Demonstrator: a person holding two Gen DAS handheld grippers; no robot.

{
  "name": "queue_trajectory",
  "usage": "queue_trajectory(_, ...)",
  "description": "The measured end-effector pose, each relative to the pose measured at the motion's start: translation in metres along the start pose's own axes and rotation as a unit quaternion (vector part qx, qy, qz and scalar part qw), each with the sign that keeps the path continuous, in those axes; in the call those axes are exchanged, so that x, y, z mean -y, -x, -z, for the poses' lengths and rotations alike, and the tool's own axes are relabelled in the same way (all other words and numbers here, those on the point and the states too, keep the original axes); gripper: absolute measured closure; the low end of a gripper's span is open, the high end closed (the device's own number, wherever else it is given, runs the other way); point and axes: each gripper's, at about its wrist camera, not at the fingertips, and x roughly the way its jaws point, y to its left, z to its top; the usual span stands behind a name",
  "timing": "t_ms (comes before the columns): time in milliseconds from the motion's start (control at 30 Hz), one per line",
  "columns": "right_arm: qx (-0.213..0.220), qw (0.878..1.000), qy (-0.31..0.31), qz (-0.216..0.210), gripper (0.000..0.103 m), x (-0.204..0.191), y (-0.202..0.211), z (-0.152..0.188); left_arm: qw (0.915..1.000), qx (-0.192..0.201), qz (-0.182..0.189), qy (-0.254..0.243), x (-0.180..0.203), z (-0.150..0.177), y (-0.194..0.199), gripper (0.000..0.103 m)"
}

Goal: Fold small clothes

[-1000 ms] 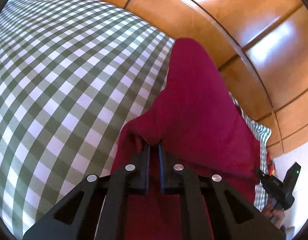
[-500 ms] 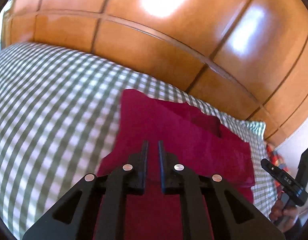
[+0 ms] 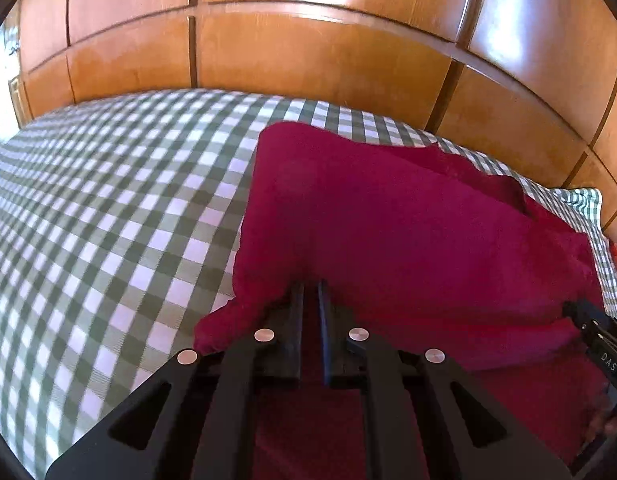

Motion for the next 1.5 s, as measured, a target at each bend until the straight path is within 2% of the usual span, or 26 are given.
queue_trajectory(367, -0.003, 1.0, 0.007, 0.014, 0.047, -0.004, -0.001, -0.002, 0.9988, 0.042, -0.006, -0.025, 0.008, 0.021, 0.062, 0.096)
queue_trajectory(467, -0.012, 0.999, 0.013, 0.03, 0.038, -0.009, 0.004, -0.004, 0.9978, 0.056, -0.01, -0.034, 0.008, 0.024, 0.078, 0.096)
queue_trajectory(533, -0.018, 0.999, 0.015, 0.031, 0.025, -0.014, 0.009, -0.004, 0.9972, 0.063, -0.01, -0.039, 0.009, 0.026, 0.086, 0.096)
queue_trajectory(633, -0.01, 0.999, 0.015, 0.031, 0.021, -0.021, 0.022, -0.004, 0.9968, 0.07, -0.008, -0.037, 0.007, 0.024, 0.094, 0.096)
queue_trajectory(733, 0.001, 1.0, 0.019, 0.025, 0.021, -0.026, 0.033, -0.004, 0.9966, 0.073, -0.007, -0.036, 0.006, 0.021, 0.094, 0.096)
queue_trajectory(767, 0.002, 0.999, 0.022, 0.024, 0.021, -0.028, 0.035, -0.004, 0.9966, 0.073, -0.008, -0.036, 0.006, 0.02, 0.093, 0.092)
queue_trajectory(800, 0.001, 0.999, 0.028, 0.024, 0.021, -0.03, 0.034, -0.004, 0.9966, 0.073, -0.008, -0.036, 0.005, 0.02, 0.092, 0.079)
queue_trajectory(867, -0.003, 0.999, 0.035, 0.027, 0.021, -0.033, 0.031, -0.002, 0.9964, 0.077, -0.014, -0.034, 0.005, 0.019, 0.089, 0.063)
queue_trajectory(900, -0.006, 0.999, 0.036, 0.028, 0.021, -0.033, 0.029, -0.001, 0.9962, 0.079, -0.017, -0.033, 0.005, 0.018, 0.087, 0.06)
queue_trajectory(1033, -0.021, 0.999, 0.027, 0.025, 0.02, -0.028, 0.013, 0.006, 0.9972, 0.061, -0.023, -0.037, 0.006, 0.014, 0.065, 0.06)
queue_trajectory(1233, -0.007, 1.0, 0.024, 0.016, 0.017, -0.024, 0.008, 0.015, 0.9986, 0.017, -0.038, -0.033, -0.002, 0.021, 0.018, 0.06)
queue_trajectory(1400, -0.008, 1.0, 0.02, 0.011, 0.017, -0.021, 0.007, 0.014, 0.9989, 0.02, -0.031, -0.027, -0.005, 0.022, 0.017, 0.06)
queue_trajectory(1500, -0.012, 1.0, 0.018, 0.014, 0.016, -0.022, 0.014, 0.011, 0.9992, 0.018, -0.027, -0.025, -0.007, 0.021, 0.031, 0.06)
